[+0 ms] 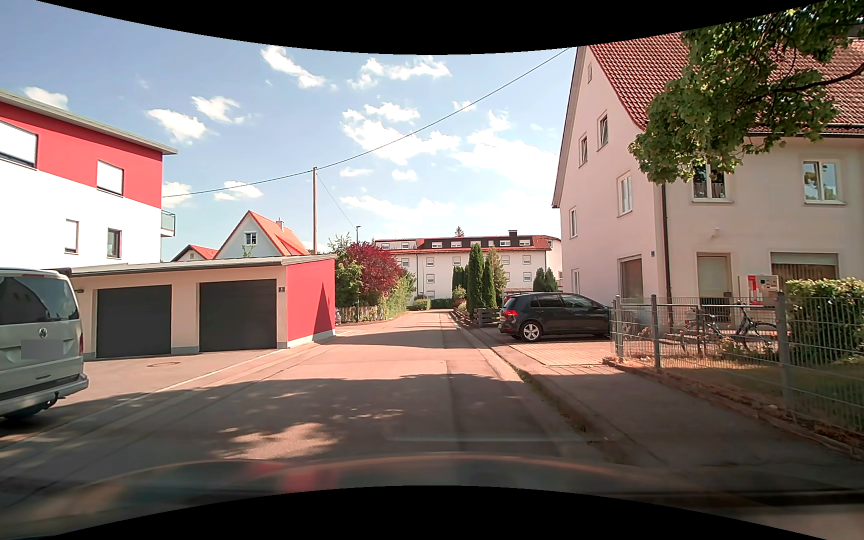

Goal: Follow the waypoints while adhering to traffic rules and regulations

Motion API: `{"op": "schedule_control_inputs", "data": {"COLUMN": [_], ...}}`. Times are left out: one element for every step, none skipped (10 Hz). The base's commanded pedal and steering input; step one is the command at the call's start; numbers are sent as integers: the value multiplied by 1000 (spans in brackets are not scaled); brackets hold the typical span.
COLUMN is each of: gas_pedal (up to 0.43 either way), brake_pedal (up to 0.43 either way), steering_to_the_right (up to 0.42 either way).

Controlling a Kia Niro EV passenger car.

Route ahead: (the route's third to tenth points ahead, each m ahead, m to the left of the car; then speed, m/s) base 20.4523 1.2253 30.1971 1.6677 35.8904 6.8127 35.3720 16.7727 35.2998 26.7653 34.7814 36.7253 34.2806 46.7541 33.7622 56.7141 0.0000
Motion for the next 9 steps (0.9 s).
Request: {"op": "schedule_control_inputs", "data": {"gas_pedal": [0,0,0,0,0,0,0,0,0], "brake_pedal": [549,543,543,543,537,537,530,524,512], "steering_to_the_right": [-25,-25,-25,-25,-25,-25,-25,-25,-25]}}
